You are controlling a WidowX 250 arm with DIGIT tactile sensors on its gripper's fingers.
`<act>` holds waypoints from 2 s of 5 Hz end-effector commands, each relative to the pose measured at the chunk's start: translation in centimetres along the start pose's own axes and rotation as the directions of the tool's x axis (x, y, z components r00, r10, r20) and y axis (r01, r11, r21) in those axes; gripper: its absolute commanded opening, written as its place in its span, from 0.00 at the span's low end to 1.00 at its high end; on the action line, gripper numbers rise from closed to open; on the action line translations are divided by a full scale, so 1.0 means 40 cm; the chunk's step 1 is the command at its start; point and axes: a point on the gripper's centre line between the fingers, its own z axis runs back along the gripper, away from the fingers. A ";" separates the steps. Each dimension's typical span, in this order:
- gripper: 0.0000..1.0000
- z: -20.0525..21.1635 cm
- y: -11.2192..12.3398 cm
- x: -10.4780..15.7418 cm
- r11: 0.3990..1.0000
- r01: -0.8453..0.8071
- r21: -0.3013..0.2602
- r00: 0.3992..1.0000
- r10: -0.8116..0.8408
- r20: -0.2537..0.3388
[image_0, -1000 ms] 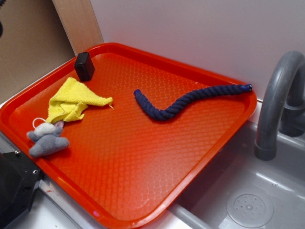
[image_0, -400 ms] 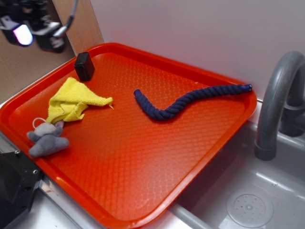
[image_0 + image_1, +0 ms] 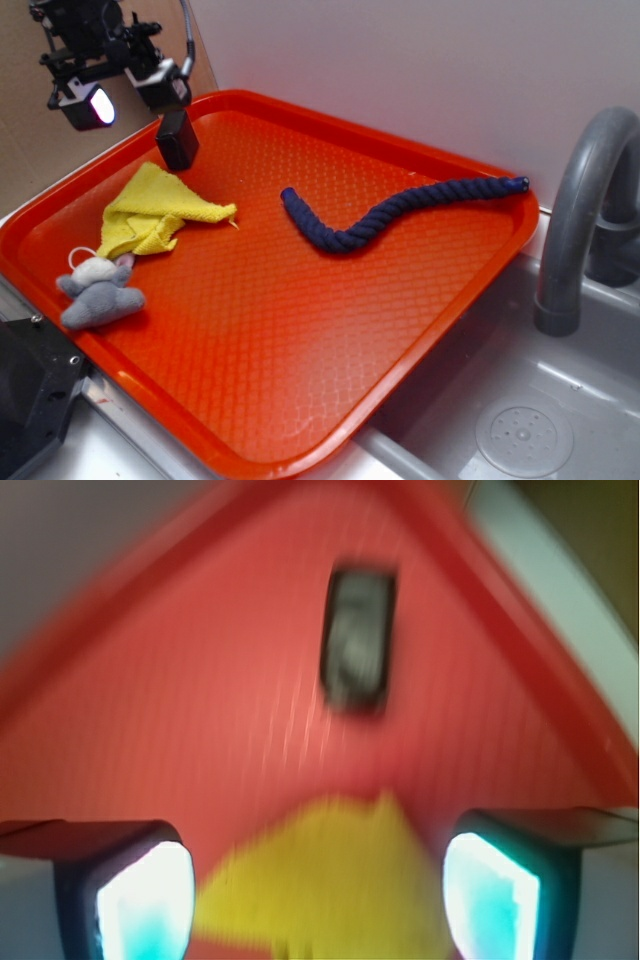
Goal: Grab the black box.
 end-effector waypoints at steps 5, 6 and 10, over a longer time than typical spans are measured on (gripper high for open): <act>0.00 -0.138 -0.022 0.094 0.979 0.124 0.161 0.992 -0.129 0.017; 0.00 -0.055 -0.027 0.077 0.984 0.147 0.105 0.988 -0.152 0.038; 1.00 0.018 0.024 0.071 0.958 -0.274 0.080 0.951 0.258 0.172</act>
